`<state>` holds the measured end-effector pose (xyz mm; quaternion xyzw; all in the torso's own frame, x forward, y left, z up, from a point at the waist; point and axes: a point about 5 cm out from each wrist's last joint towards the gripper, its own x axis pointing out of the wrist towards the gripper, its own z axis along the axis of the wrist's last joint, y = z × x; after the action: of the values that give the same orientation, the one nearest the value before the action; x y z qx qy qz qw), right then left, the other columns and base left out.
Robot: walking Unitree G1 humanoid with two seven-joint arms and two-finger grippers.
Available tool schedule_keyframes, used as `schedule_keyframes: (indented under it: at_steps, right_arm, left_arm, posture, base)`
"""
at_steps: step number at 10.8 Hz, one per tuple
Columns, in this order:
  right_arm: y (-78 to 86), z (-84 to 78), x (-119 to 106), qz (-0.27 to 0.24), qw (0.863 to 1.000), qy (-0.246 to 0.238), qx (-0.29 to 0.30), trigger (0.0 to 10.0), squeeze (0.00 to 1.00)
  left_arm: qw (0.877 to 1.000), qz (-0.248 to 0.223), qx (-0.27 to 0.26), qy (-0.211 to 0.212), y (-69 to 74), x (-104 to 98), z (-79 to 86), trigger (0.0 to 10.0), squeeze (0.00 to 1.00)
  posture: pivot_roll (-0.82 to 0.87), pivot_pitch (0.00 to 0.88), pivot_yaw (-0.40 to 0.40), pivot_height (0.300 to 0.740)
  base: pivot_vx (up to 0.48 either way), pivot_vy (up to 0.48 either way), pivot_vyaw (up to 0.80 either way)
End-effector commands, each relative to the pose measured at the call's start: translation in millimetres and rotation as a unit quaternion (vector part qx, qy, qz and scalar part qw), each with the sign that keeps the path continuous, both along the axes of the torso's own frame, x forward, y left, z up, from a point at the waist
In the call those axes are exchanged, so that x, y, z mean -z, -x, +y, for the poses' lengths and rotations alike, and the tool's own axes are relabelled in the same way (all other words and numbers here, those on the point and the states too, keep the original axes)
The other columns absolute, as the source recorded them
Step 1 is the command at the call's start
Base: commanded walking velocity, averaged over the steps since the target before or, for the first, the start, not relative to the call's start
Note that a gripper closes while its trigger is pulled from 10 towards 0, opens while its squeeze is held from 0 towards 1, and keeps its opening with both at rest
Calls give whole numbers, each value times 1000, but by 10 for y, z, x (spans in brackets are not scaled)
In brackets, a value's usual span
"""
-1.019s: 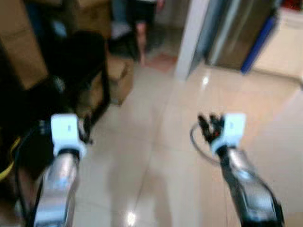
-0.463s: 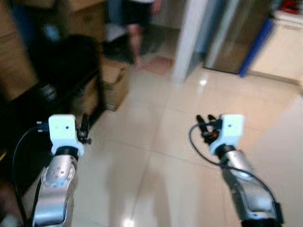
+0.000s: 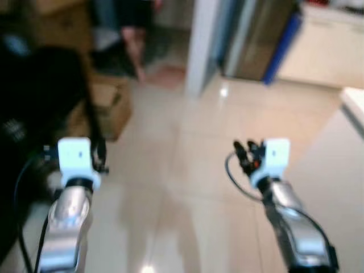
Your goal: Setting the table
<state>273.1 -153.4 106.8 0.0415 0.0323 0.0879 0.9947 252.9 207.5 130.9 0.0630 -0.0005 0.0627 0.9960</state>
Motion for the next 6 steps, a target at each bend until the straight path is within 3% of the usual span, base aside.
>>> schedule_keyframes:
  at_steps: [1, 3, 4, 6]
  right_arm:
    - [4, -135, -63, -11, 1000, 10, 20, 10000, 0]
    - [-1, -118, -44, -12, 1000, 9, 18, 10000, 0]
    - [-2, -43, -48, -15, 1000, 9, 8, 10000, 0]
    - [6, -43, -75, -19, 1000, 13, 7, 10000, 0]
  left_arm:
    - [1000, -4, 21, 6, -31, -12, -115, 10000, 0]
    - [999, 4, 32, 3, -5, 23, -183, 10000, 0]
    - [999, 3, 32, 0, 18, 7, -151, 10000, 0]
    - [1000, 2, 24, 0, -34, -1, -102, 10000, 0]
  posture:
    - [52, 0, -47, 740]
    - [74, 0, -45, 740]
    - [76, 0, -46, 740]
    - [55, 0, -39, 740]
  base:
    - [379, 0, 0]
    - [373, 0, 0]
    - [375, 0, 0]
    - [377, 0, 0]
